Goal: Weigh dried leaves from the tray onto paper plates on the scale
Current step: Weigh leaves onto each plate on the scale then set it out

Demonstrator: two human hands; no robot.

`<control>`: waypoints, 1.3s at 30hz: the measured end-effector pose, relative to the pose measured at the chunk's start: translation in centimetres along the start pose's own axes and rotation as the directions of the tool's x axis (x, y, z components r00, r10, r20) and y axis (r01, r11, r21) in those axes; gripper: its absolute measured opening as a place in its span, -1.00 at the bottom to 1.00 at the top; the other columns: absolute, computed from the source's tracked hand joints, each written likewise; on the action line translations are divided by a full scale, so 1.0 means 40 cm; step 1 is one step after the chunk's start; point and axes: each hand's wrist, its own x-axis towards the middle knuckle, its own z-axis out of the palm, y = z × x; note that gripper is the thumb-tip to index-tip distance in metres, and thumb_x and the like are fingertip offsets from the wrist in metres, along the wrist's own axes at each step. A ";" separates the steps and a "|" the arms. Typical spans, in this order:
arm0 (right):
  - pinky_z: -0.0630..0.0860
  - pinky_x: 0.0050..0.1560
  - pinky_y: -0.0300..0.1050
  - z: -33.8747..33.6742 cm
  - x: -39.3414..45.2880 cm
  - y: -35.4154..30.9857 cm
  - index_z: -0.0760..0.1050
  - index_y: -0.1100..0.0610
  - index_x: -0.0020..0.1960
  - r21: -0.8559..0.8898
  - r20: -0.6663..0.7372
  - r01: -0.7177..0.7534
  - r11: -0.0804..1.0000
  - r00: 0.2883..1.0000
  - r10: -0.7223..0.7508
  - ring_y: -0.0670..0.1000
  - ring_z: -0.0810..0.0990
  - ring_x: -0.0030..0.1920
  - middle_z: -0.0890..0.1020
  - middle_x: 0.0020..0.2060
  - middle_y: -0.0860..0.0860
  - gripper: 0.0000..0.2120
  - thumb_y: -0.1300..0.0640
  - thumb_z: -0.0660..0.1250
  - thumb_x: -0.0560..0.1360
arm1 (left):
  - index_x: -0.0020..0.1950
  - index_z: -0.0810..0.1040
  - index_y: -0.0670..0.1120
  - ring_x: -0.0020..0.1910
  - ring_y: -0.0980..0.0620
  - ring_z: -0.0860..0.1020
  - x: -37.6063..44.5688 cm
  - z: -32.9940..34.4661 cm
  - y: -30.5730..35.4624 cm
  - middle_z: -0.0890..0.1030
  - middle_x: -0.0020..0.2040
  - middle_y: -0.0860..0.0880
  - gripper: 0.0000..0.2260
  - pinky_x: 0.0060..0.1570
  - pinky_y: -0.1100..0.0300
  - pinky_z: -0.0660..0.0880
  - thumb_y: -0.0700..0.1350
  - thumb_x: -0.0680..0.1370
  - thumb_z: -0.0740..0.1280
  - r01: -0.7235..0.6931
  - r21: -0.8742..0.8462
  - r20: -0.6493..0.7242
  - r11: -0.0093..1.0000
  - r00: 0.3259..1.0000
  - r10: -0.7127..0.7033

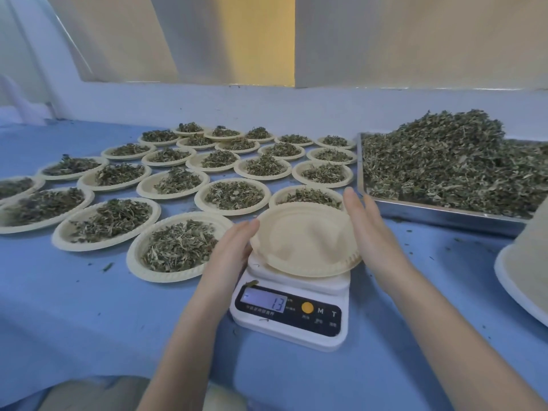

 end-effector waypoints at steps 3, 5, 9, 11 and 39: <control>0.07 0.41 0.00 0.007 0.001 0.005 -0.06 -0.12 0.56 -0.011 -0.007 0.028 1.000 1.000 -0.028 -0.02 0.07 0.52 0.10 0.52 -0.16 -0.18 -0.47 -0.02 0.42 | 0.29 0.50 0.01 0.19 0.04 0.57 -0.013 -0.010 -0.007 0.61 0.20 0.04 -0.53 0.32 -0.03 0.38 0.16 0.44 0.37 -0.055 -0.068 0.001 0.996 0.998 0.055; 0.07 0.41 -0.01 0.009 0.002 0.007 -0.04 -0.12 0.56 -0.010 -0.010 0.042 0.999 0.999 -0.043 -0.03 0.08 0.52 0.11 0.52 -0.15 -0.19 -0.47 -0.01 0.42 | 0.35 0.44 -0.02 0.14 0.08 0.60 -0.018 -0.010 -0.004 0.64 0.14 0.09 -0.39 0.26 0.03 0.43 0.20 0.35 0.35 -0.065 -0.104 -0.022 0.992 0.998 0.063; 0.07 0.41 -0.03 0.008 0.003 0.007 -0.01 -0.10 0.56 -0.001 -0.015 0.053 0.999 0.998 -0.053 -0.04 0.08 0.51 0.11 0.52 -0.15 -0.20 -0.45 0.00 0.44 | 0.40 0.37 -0.04 0.15 0.09 0.58 -0.032 -0.005 -0.002 0.61 0.18 0.08 -0.29 0.21 0.07 0.45 0.21 0.30 0.31 -0.067 -0.117 -0.021 0.991 0.998 0.065; 0.07 0.42 -0.02 0.008 0.001 0.009 -0.01 -0.09 0.55 -0.005 -0.015 0.051 0.999 0.999 -0.051 -0.04 0.08 0.51 0.11 0.53 -0.13 -0.21 -0.45 0.00 0.44 | 0.43 0.34 -0.04 0.22 0.05 0.54 -0.033 -0.007 -0.002 0.53 0.28 0.04 -0.25 0.31 0.01 0.39 0.22 0.29 0.31 -0.067 -0.120 -0.028 0.991 0.998 0.064; 0.12 0.32 -0.19 -0.084 -0.107 0.117 -0.39 -0.34 0.42 -0.125 0.328 0.052 0.991 0.945 -0.008 -0.22 -0.04 0.49 -0.13 0.48 -0.29 0.33 -0.16 0.61 0.10 | 0.39 0.36 -0.02 0.25 0.02 0.52 -0.017 -0.010 -0.019 0.55 0.26 0.00 -0.37 0.34 -0.02 0.36 0.16 0.36 0.31 -0.143 -0.076 -0.033 0.987 0.989 0.141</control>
